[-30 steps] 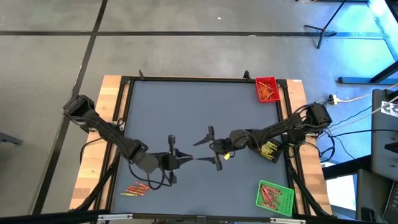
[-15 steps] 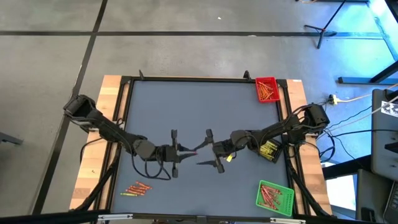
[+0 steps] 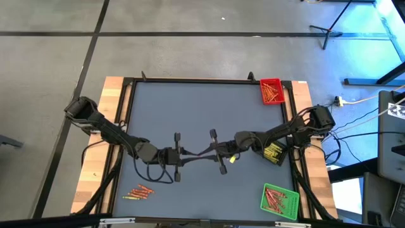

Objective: Sort crayons
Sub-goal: Put the red crayon into the green basket

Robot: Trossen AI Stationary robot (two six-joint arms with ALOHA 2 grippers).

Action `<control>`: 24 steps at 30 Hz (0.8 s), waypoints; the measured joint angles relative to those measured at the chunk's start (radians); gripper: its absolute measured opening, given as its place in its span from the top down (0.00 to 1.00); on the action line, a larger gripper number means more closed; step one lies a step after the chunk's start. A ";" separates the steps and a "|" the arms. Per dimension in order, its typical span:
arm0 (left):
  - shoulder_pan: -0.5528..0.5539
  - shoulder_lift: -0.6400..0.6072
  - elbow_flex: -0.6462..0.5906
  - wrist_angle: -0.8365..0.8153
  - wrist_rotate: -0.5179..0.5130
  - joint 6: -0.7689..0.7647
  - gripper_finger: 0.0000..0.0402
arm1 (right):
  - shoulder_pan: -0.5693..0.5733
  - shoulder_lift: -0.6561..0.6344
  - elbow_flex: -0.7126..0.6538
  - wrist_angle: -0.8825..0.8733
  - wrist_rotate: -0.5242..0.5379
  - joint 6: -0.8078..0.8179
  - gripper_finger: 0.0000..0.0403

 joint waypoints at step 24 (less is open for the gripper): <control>-0.099 -0.090 -0.002 -0.195 -0.218 0.066 0.68 | 0.028 -0.048 0.000 -0.147 0.190 -0.023 0.97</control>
